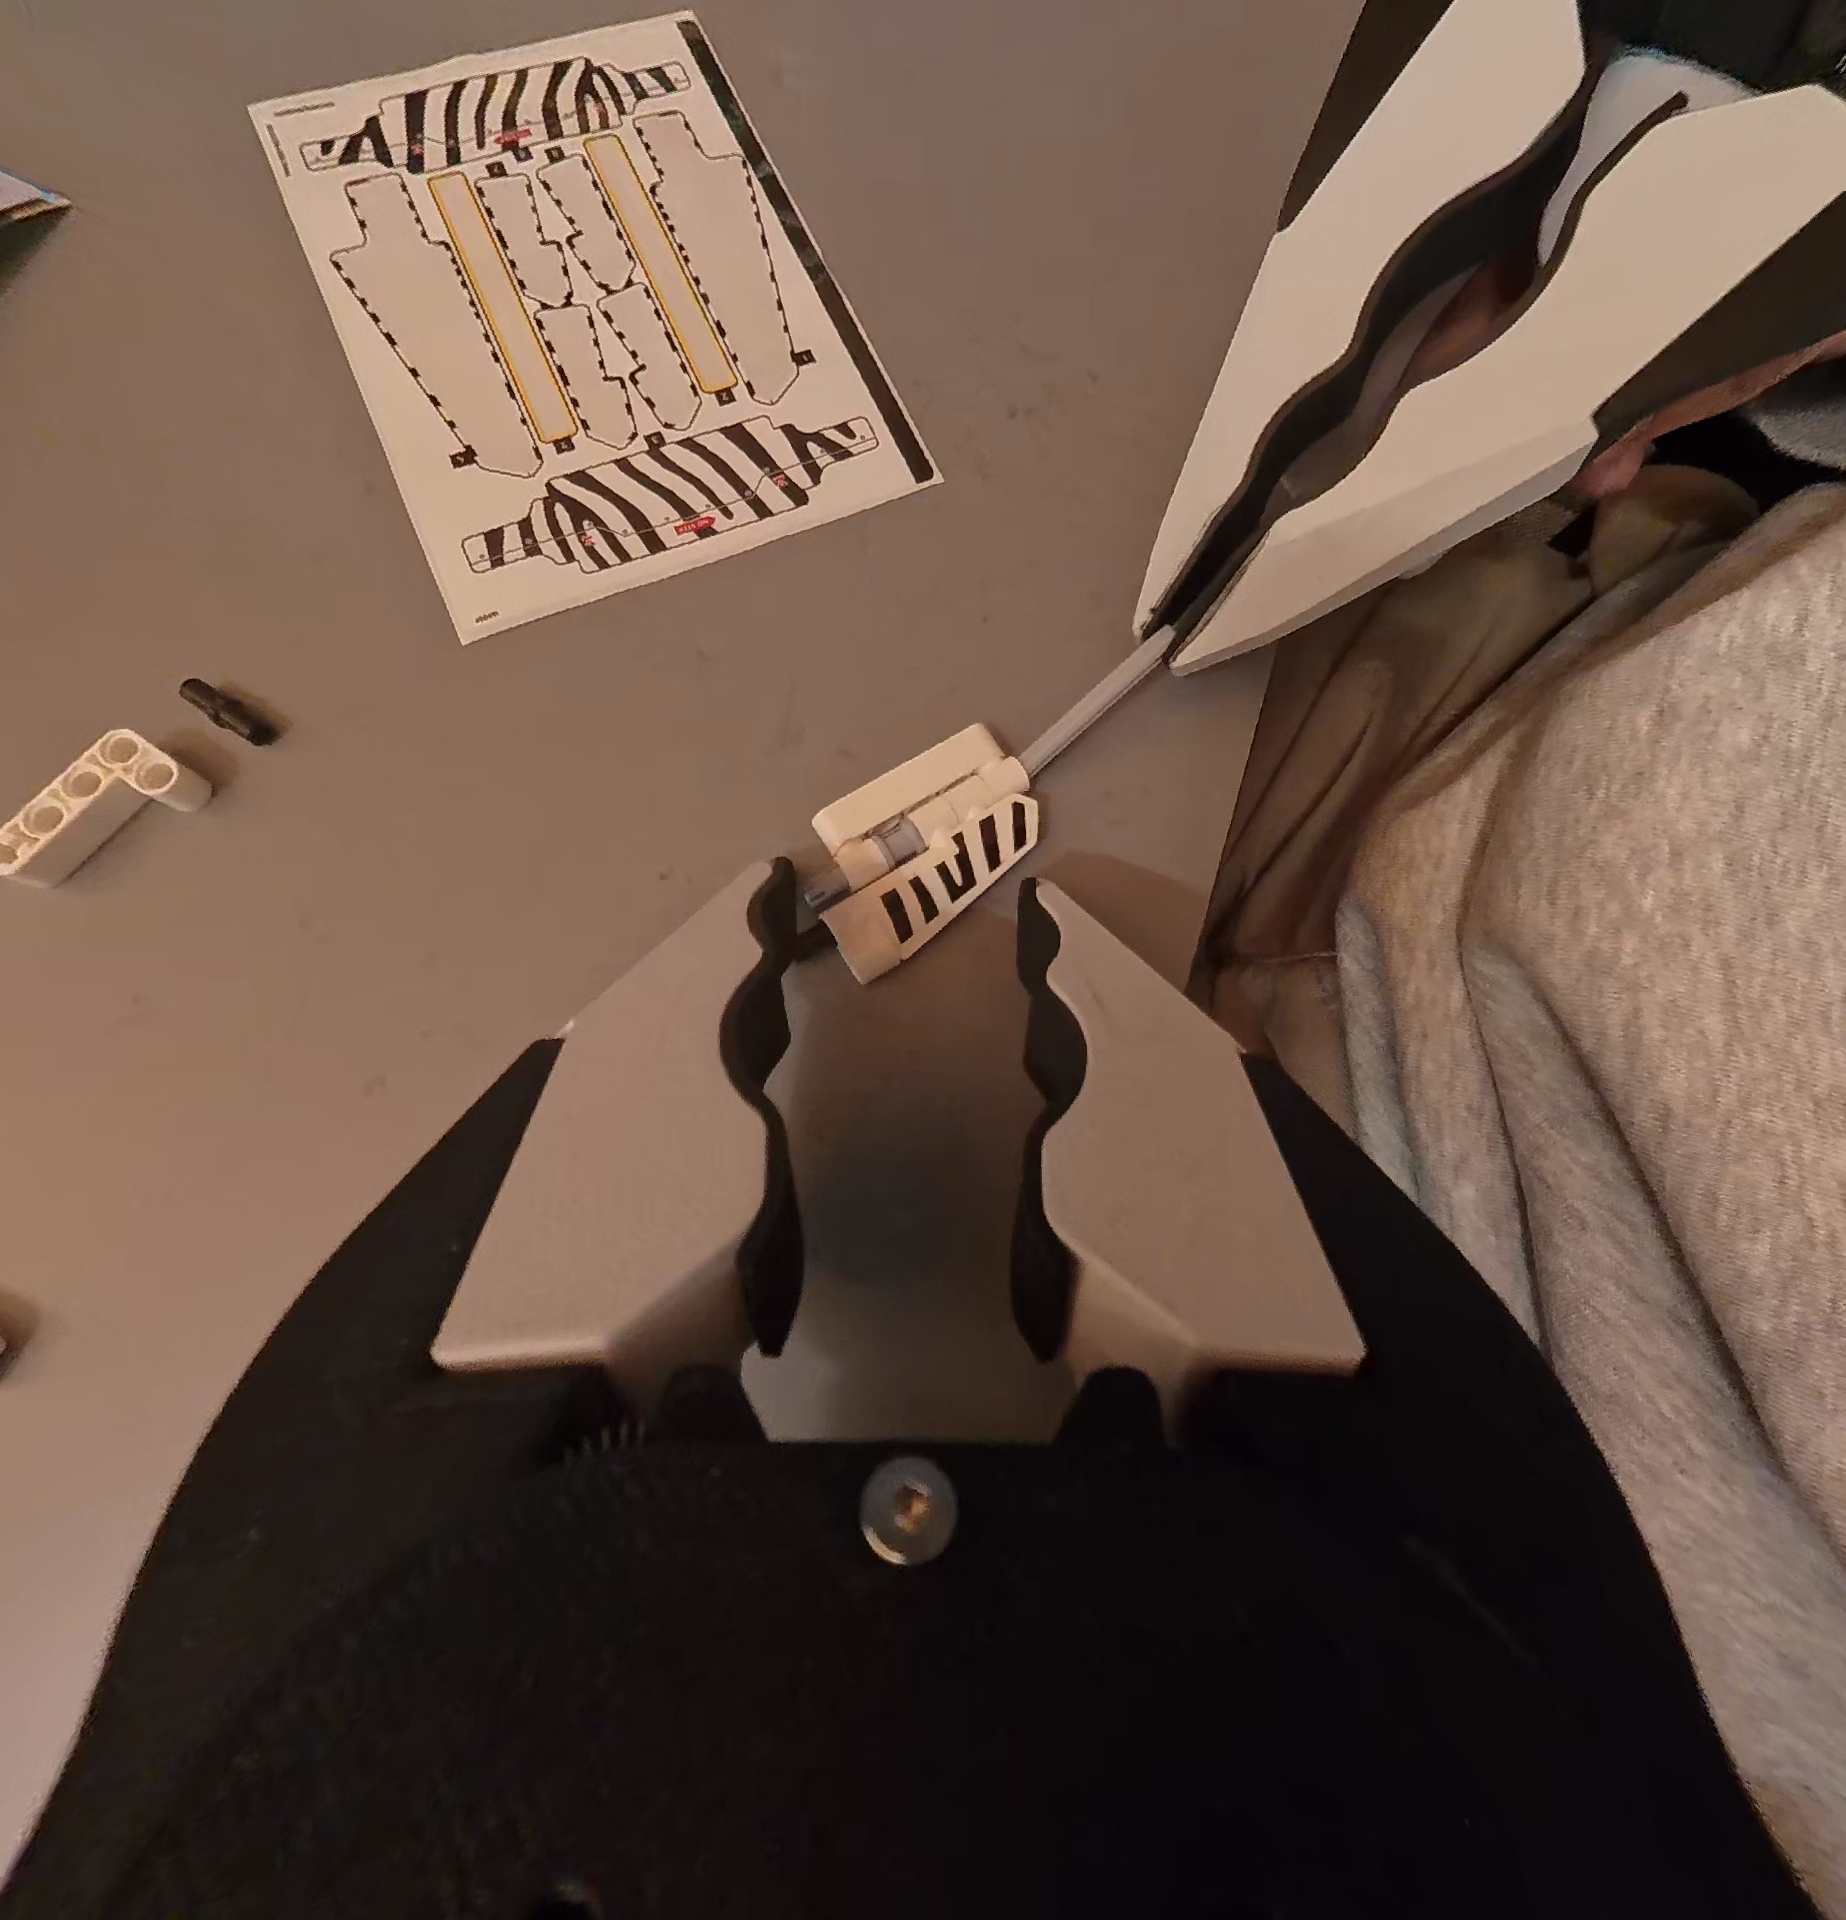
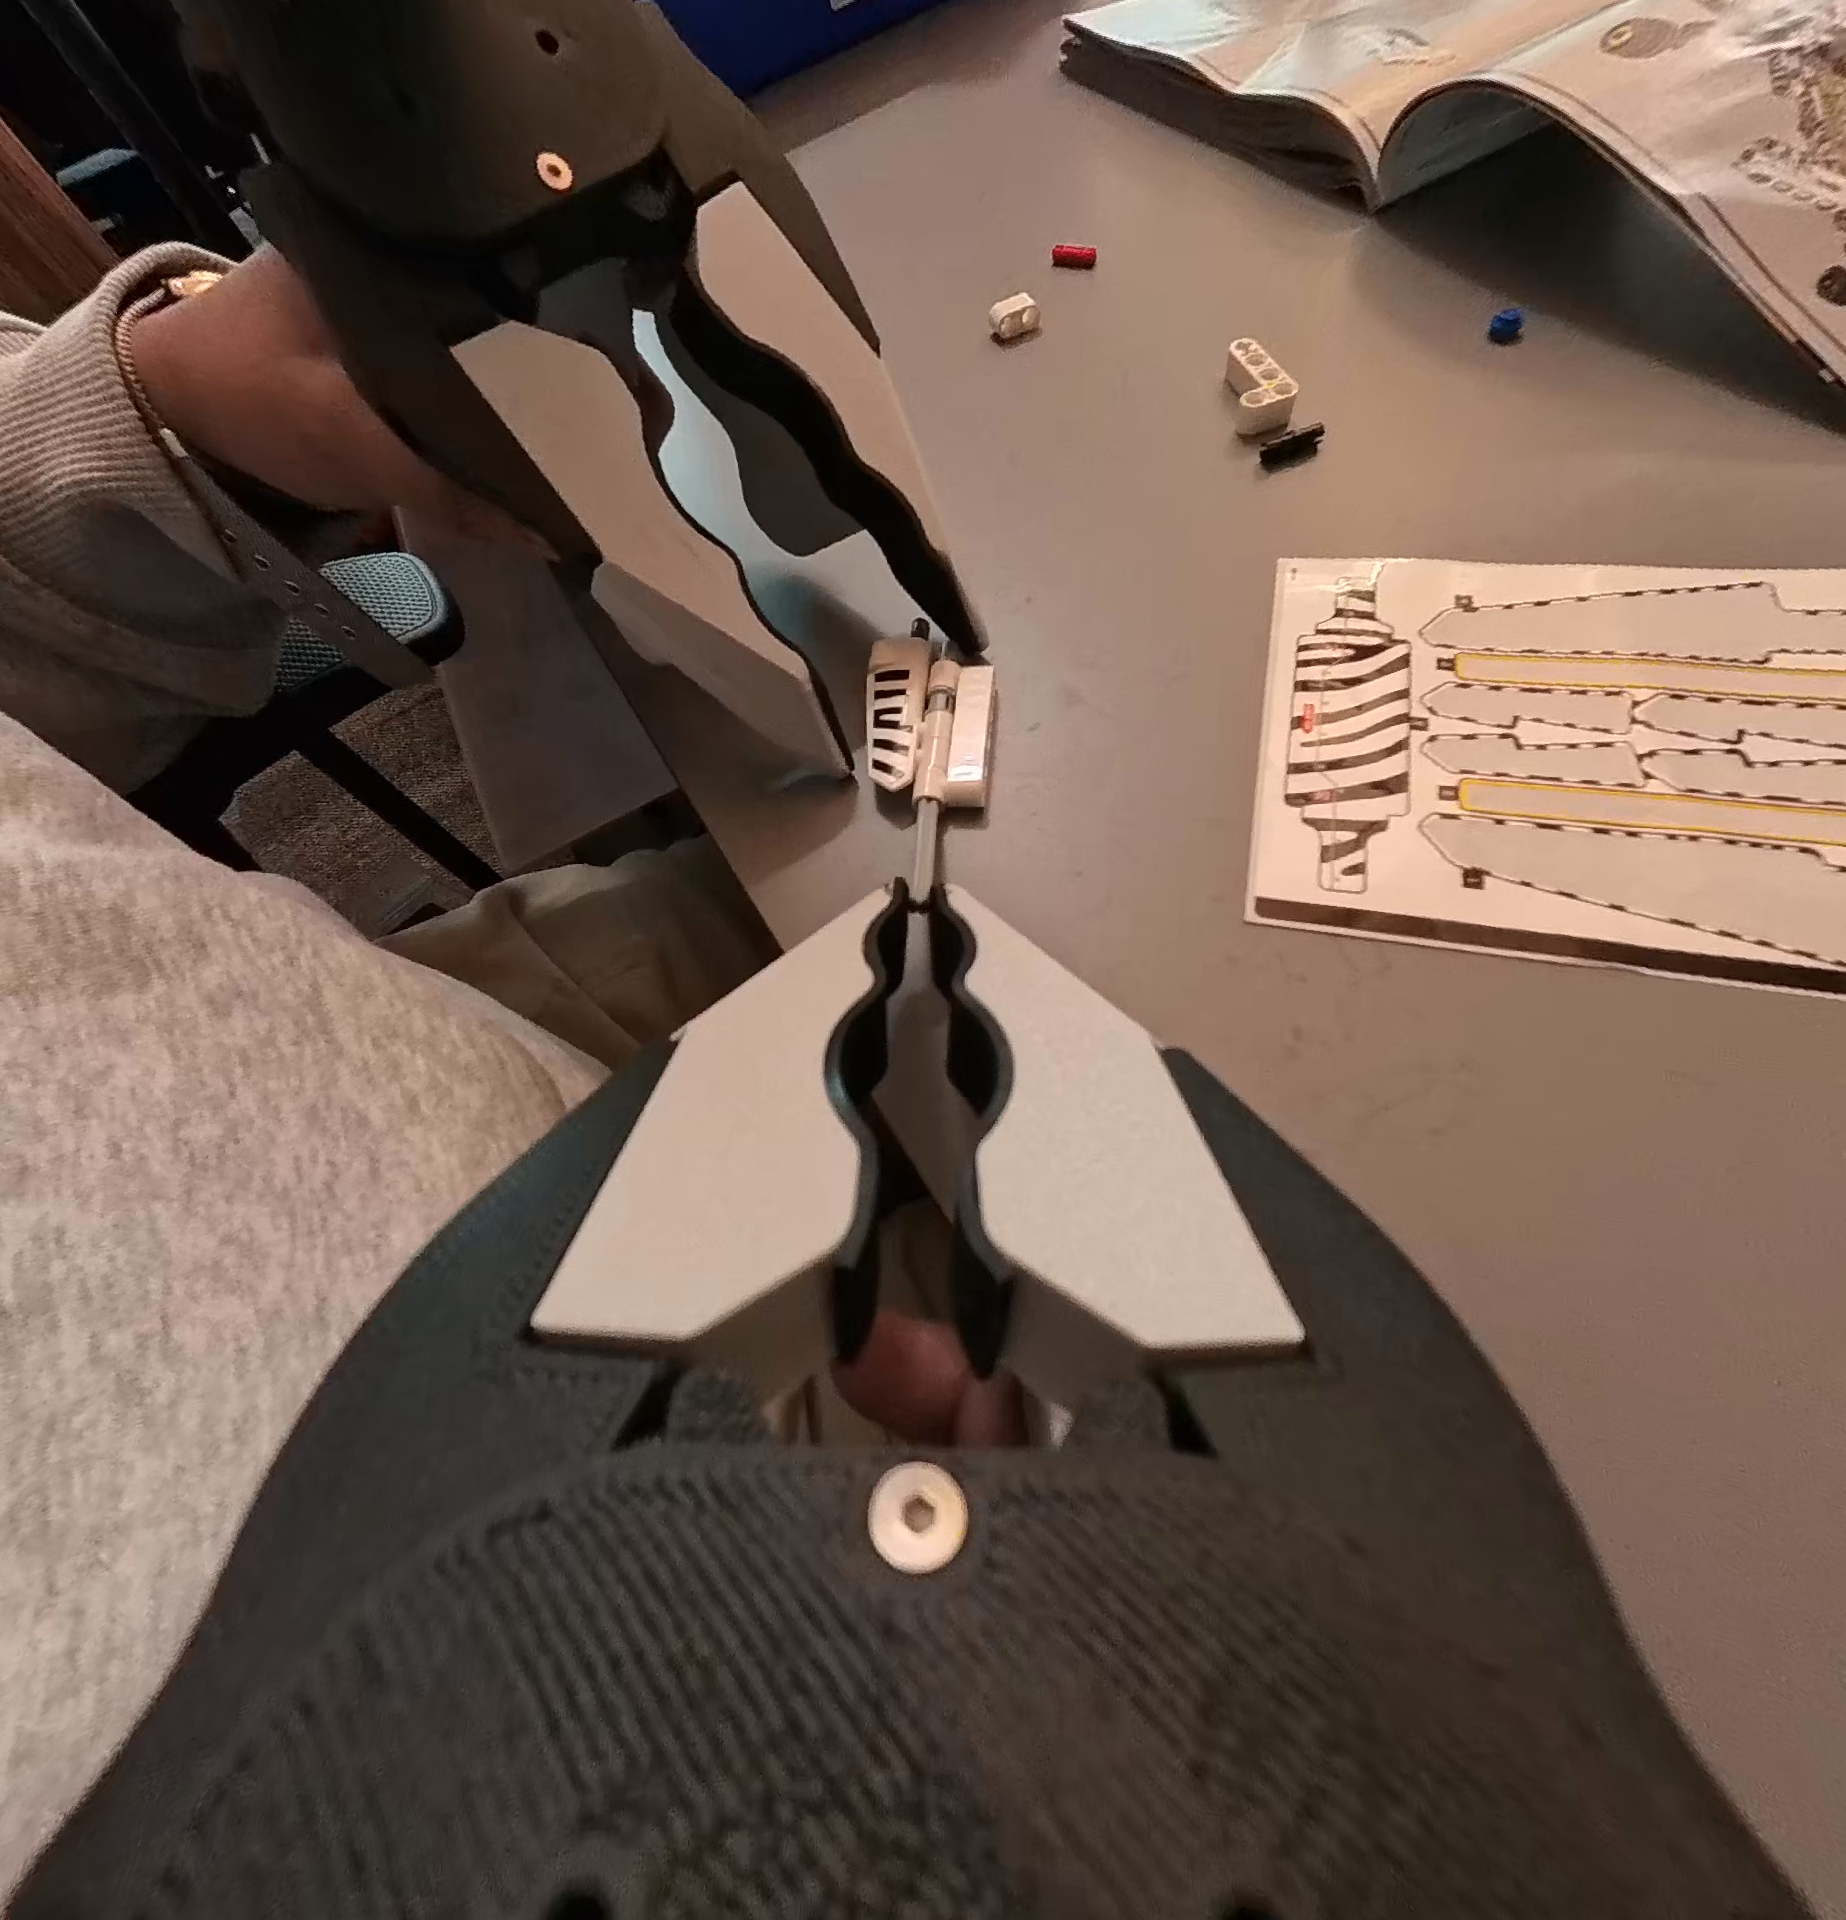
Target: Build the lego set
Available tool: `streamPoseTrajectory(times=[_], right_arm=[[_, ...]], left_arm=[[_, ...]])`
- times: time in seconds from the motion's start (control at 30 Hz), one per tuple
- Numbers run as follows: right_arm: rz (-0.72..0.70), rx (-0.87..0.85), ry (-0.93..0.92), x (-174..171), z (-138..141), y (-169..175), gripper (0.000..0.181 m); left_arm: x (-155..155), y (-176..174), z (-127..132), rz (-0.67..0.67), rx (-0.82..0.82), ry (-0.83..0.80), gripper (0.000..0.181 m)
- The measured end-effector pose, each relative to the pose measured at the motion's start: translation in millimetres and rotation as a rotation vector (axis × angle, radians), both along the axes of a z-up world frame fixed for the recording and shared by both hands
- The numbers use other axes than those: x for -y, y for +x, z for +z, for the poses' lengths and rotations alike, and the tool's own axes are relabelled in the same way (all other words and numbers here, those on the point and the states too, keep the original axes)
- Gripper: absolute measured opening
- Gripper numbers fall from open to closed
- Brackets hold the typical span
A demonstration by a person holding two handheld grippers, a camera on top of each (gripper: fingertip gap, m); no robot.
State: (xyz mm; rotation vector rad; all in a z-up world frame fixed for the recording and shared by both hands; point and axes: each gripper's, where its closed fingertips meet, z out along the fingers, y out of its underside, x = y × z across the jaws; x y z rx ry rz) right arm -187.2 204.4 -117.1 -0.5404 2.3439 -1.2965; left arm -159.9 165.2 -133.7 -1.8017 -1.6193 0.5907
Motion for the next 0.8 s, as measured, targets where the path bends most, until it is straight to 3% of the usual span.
streamPoseTrajectory(times=[0.8], right_arm=[[-0.005, 0.04, -0.02, -1.4, 2.4, -5.3, 0.003]], left_arm=[[1.6, -2.9, 0.3, 0.033, -0.002, 0.016, 0.042]])
